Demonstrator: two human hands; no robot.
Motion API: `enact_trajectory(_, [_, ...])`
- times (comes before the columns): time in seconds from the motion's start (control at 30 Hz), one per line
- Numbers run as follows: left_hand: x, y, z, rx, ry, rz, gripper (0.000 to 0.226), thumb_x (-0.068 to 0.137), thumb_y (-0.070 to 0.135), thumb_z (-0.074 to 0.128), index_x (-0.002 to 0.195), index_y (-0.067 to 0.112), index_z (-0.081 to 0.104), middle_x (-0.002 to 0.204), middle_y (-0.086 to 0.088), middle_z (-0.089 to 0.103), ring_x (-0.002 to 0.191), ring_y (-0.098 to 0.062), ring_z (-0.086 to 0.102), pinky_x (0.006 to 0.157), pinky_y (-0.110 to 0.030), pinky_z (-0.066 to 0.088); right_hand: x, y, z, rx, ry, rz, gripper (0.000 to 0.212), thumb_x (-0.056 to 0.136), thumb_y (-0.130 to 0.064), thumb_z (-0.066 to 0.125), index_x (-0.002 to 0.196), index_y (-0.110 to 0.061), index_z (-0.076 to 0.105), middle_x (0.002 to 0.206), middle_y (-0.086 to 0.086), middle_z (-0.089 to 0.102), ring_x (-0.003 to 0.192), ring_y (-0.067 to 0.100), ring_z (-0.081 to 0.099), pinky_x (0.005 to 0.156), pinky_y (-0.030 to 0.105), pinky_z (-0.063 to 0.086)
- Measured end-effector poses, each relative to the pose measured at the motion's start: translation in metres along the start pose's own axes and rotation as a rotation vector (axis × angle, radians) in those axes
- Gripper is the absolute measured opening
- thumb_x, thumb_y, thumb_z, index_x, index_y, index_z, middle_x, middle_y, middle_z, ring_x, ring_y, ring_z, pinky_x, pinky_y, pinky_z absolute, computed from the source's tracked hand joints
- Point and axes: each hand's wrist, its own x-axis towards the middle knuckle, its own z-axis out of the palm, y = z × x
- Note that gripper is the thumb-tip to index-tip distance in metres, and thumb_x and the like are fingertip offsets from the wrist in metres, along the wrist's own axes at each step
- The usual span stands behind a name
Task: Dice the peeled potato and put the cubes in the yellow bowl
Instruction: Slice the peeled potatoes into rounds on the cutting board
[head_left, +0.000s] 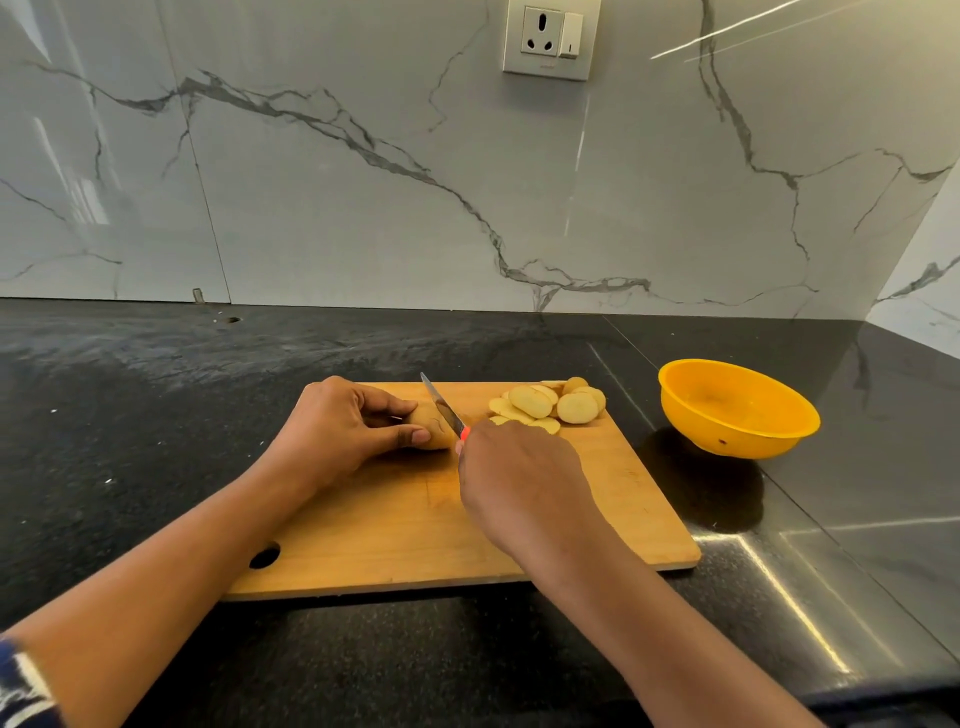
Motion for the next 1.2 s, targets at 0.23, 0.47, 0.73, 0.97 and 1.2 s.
enact_trajectory(0.23, [-0.002, 0.002, 0.0, -0.009, 0.004, 0.0, 0.051, 0.053, 0.047, 0.073, 0.097, 0.023, 0.073, 0.083, 0.019, 0.065, 0.085, 0.003, 0.059, 0.069, -0.006, 0.041, -0.001, -0.003, 0.001, -0.015, -0.135, -0.01, 0.026, 0.099, -0.017, 0.046, 0.122, -0.01, 0.054, 0.111, 0.008, 0.06, 0.087, 0.021, 0.054, 0.07, 0.031, 0.041])
enact_trajectory(0.47, [-0.001, -0.001, 0.001, 0.0, 0.026, 0.002, 0.036, 0.062, 0.037, 0.079, 0.095, 0.024, 0.074, 0.082, 0.018, 0.066, 0.083, 0.005, 0.06, 0.069, -0.005, 0.042, 0.015, -0.01, 0.007, -0.025, -0.136, -0.024, 0.025, 0.1, -0.015, 0.042, 0.118, -0.009, 0.057, 0.116, 0.01, 0.06, 0.102, 0.025, 0.058, 0.074, 0.033, 0.039])
enact_trajectory(0.73, [0.002, -0.004, 0.0, -0.045, -0.012, -0.029, 0.037, 0.066, 0.037, 0.076, 0.1, 0.024, 0.072, 0.086, 0.02, 0.064, 0.084, 0.006, 0.056, 0.067, -0.007, 0.039, -0.037, 0.005, 0.014, -0.069, -0.192, -0.048, 0.021, 0.098, -0.015, 0.044, 0.116, -0.011, 0.055, 0.094, 0.005, 0.055, 0.08, 0.022, 0.051, 0.063, 0.029, 0.039])
enact_trajectory(0.97, [0.002, -0.006, -0.002, -0.146, -0.063, -0.075, 0.043, 0.056, 0.046, 0.074, 0.096, 0.031, 0.07, 0.095, 0.014, 0.069, 0.094, 0.002, 0.059, 0.075, -0.011, 0.041, -0.029, 0.023, 0.02, 0.074, -0.036, 0.084, 0.025, 0.103, -0.031, 0.036, 0.109, -0.018, 0.057, 0.079, -0.003, 0.046, 0.082, 0.016, 0.052, 0.068, 0.03, 0.041])
enact_trajectory(1.2, [0.002, -0.006, -0.001, -0.152, -0.084, -0.075, 0.044, 0.057, 0.045, 0.074, 0.098, 0.03, 0.07, 0.095, 0.014, 0.069, 0.093, 0.001, 0.06, 0.071, -0.011, 0.041, -0.016, 0.06, 0.011, 0.187, 0.136, 0.207, 0.038, 0.103, -0.041, 0.028, 0.095, -0.019, 0.058, 0.073, -0.004, 0.054, 0.065, 0.008, 0.052, 0.05, 0.022, 0.033])
